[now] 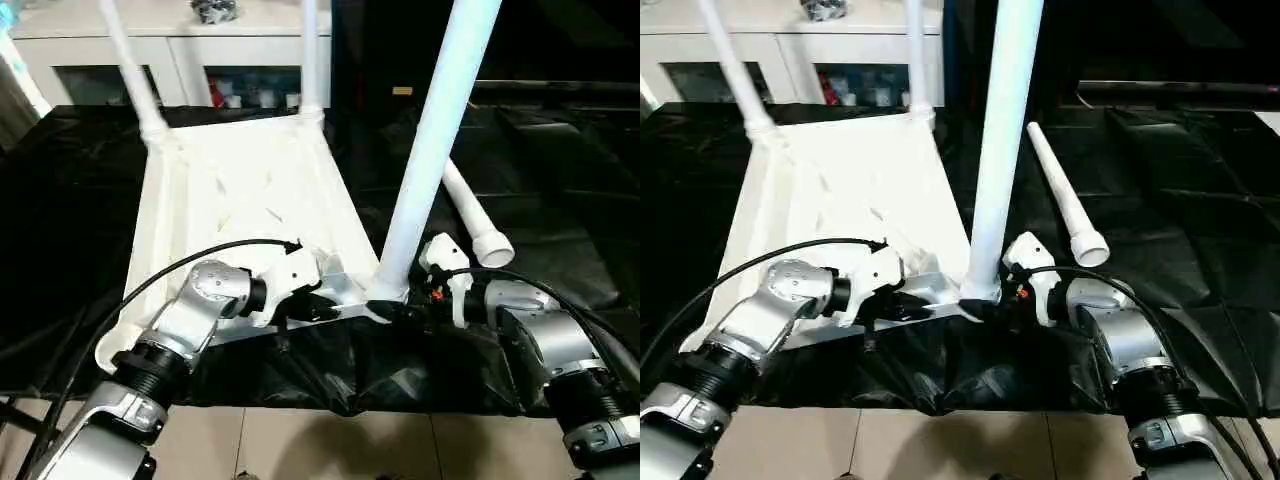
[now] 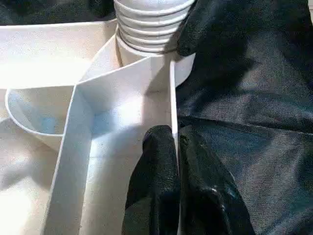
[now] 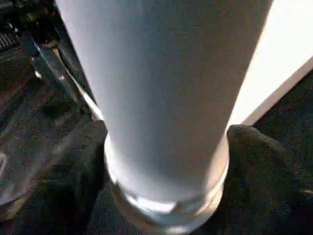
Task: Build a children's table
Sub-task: Rotate leg to tighten
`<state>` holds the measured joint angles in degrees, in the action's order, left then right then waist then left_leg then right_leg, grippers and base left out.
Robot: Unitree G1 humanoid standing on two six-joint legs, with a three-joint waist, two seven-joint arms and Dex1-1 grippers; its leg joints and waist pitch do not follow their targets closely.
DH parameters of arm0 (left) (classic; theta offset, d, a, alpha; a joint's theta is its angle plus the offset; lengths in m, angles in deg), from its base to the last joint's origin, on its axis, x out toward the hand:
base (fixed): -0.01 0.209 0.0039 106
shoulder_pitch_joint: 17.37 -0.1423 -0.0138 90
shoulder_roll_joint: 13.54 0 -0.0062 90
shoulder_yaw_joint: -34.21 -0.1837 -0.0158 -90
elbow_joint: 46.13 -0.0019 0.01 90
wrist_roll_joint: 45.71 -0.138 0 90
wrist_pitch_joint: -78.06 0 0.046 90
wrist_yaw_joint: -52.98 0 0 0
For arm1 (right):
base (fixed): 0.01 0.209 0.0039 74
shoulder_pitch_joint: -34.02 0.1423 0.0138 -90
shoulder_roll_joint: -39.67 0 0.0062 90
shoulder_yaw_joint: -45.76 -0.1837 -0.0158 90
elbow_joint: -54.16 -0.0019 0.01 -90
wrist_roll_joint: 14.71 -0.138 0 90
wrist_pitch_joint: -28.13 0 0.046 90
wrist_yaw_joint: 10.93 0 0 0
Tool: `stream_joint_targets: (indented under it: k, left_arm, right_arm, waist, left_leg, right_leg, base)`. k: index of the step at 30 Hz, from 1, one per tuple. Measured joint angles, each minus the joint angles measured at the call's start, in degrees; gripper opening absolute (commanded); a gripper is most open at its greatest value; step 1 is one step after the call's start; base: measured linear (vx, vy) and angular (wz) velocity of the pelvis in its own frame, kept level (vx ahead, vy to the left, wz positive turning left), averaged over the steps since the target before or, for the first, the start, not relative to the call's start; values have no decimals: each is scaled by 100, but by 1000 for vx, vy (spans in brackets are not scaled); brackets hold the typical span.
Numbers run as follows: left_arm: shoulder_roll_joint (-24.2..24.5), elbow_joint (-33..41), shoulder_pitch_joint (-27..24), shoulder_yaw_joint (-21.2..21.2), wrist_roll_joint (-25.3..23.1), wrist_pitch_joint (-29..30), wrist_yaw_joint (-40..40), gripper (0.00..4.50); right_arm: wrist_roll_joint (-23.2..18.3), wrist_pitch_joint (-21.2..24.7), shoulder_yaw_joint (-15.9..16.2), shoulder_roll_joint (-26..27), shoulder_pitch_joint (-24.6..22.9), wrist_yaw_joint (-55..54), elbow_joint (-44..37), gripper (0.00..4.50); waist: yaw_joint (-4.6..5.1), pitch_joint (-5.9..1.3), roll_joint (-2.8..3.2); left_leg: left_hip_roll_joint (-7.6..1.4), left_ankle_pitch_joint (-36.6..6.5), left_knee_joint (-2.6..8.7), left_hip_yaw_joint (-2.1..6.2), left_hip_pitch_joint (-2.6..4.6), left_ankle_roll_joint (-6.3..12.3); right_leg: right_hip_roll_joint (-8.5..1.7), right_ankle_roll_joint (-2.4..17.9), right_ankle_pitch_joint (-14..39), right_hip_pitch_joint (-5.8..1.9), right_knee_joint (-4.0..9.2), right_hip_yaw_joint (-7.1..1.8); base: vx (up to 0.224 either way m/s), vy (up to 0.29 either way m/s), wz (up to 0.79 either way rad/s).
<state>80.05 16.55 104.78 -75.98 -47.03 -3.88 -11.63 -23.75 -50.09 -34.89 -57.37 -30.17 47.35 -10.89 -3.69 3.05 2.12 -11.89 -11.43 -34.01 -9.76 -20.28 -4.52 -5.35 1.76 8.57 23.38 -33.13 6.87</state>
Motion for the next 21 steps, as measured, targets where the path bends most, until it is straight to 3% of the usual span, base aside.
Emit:
stream_joint_targets:
  k: [10, 21]
  left_arm:
    - [2, 0, 0, -1, -2, -1, -7, 0]
    - [8, 0, 0, -1, -2, -1, -11, 0]
  right_arm:
    - [-4, 3, 7, -22, 8, 114, -5, 424]
    - [-4, -3, 11, 50, 120, 100, 18, 330]
  waist:
    - [-1, 0, -1]
    - [-3, -1, -2]
  left_leg:
    - [0, 0, 0, 0, -2, 0]
    - [0, 0, -1, 0, -2, 1]
  right_leg:
    - [0, 0, 0, 0, -2, 0]
    - [0, 1, 0, 0, -4, 0]
  base:
    - [0, 0, 0]
    - [0, 0, 0]
